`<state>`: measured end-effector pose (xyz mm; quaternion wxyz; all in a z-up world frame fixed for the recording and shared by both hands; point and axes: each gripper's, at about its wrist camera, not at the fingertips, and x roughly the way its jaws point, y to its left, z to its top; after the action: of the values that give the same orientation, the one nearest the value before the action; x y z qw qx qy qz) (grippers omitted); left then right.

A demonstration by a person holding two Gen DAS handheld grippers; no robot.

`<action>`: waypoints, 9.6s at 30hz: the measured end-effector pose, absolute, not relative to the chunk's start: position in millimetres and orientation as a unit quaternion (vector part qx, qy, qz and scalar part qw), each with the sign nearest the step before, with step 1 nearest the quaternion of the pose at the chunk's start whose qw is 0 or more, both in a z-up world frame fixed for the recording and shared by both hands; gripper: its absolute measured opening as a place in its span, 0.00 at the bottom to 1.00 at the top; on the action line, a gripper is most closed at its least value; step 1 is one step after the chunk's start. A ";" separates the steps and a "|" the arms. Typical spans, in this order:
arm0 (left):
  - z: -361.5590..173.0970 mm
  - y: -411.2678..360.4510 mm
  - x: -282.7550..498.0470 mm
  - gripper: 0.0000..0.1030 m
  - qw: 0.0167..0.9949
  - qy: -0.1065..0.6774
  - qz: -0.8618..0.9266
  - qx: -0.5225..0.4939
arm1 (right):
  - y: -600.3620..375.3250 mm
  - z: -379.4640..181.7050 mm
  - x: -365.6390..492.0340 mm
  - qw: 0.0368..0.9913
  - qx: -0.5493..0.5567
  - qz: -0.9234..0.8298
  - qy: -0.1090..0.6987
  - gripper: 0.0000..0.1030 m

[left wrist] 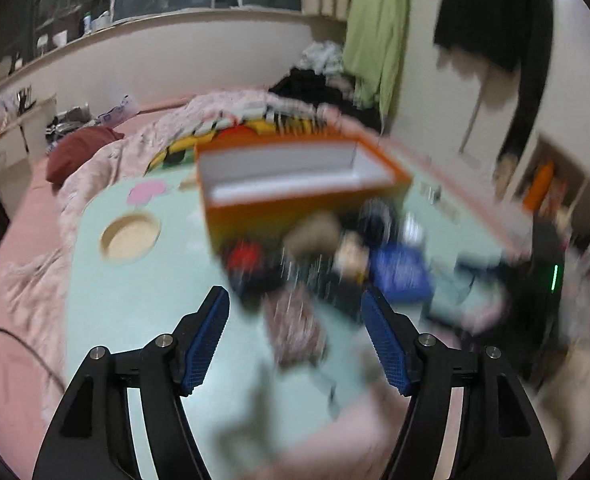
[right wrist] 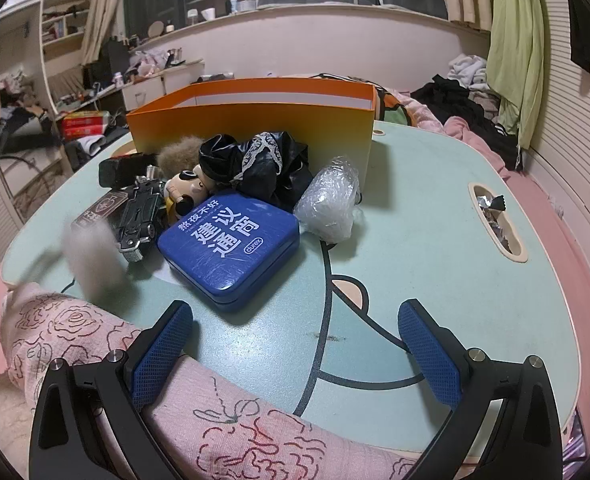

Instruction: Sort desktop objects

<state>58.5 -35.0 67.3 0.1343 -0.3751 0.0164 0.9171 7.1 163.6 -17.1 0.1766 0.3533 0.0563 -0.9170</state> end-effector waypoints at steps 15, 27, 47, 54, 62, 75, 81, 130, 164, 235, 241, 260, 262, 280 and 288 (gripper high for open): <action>-2.0 -19.6 56.3 0.90 0.024 0.022 0.923 -0.383 | 161.7 -14.4 3.1 0.178 0.352 -0.917 0.057 1.00; -7.6 -18.2 60.2 0.99 0.003 0.013 0.939 -0.344 | 160.2 -13.2 1.4 0.179 0.351 -0.917 0.056 1.00; -2.5 -23.6 68.3 1.00 -0.005 -0.001 0.945 -0.326 | 147.9 -2.1 4.6 0.188 0.335 -0.921 0.058 1.00; -3.9 -23.2 64.8 1.00 -0.004 -0.001 0.944 -0.329 | 149.2 -8.1 3.6 0.187 0.341 -0.919 0.060 1.00; -5.3 -22.0 63.0 1.00 -0.005 -0.001 0.944 -0.330 | 149.7 -8.4 3.0 0.188 0.342 -0.919 0.060 1.00; -3.3 -22.1 58.6 1.00 0.005 0.015 0.939 -0.342 | 151.5 -9.5 2.4 0.189 0.342 -0.919 0.059 1.00; 11.5 -33.2 53.1 0.93 0.022 0.019 0.937 -0.348 | 152.3 -12.9 1.5 0.190 0.342 -0.918 0.058 1.00; 1.2 -5.9 54.8 0.41 0.049 0.033 0.950 -0.308 | 177.1 -6.3 -2.6 0.192 0.364 -0.911 -0.025 0.93; 114.4 -33.1 -5.8 0.41 0.058 -0.015 0.969 -0.241 | 129.3 84.0 -62.4 0.219 0.281 -0.934 -0.007 0.65; -11.3 -40.5 55.7 0.99 0.014 0.006 0.952 -0.305 | 89.6 3.5 19.5 0.349 0.339 -0.864 0.131 0.46; -3.1 -44.0 55.0 0.87 0.058 0.002 0.948 -0.311 | 110.2 1.9 21.5 0.354 0.316 -0.875 0.093 0.23; 14.3 -53.1 -39.1 0.40 0.086 0.062 0.907 -0.407 | 169.8 7.2 9.5 0.311 0.311 -0.896 -0.070 0.23; 19.5 -57.4 -25.1 0.39 0.083 0.054 0.916 -0.389 | 172.5 9.3 10.7 0.306 0.308 -0.898 -0.072 0.23; 98.1 -32.0 -120.8 0.48 0.063 -0.042 0.939 -0.334 | 151.0 79.7 -141.2 0.237 0.317 -0.911 -0.112 0.47; 107.9 -46.1 -65.4 0.80 0.075 -0.052 0.959 -0.268 | 177.9 87.9 -76.1 0.247 0.249 -0.929 -0.118 0.71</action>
<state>-65.4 -46.1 107.9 0.0748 -0.2677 -0.0519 0.9592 -76.1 177.9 87.9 0.2470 0.2492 -0.1179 -0.9290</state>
